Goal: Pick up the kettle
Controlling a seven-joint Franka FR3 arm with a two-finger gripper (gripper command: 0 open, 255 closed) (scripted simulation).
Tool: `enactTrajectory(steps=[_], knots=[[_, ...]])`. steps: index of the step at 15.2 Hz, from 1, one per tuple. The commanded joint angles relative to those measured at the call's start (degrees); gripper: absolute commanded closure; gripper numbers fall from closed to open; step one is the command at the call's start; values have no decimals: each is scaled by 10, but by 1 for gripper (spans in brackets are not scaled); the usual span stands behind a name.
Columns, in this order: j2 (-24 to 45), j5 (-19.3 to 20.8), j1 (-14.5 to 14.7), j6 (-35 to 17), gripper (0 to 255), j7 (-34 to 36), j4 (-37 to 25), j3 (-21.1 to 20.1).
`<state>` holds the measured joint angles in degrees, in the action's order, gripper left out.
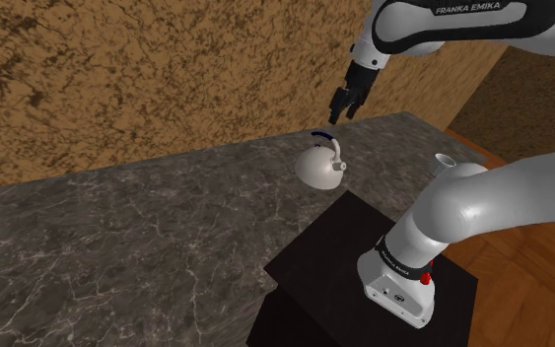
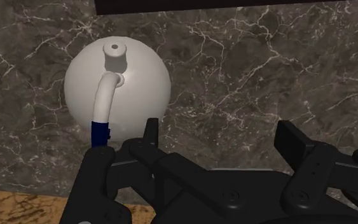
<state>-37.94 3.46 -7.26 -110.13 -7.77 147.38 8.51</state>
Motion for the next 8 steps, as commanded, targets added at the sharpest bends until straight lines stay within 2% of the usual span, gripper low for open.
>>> enactTrajectory(steps=[1, 8], knots=[[18, 9, -12, -42, 0, -12, 15, 19], [119, 20, -40, -185, 0, -57, 29, 87]])
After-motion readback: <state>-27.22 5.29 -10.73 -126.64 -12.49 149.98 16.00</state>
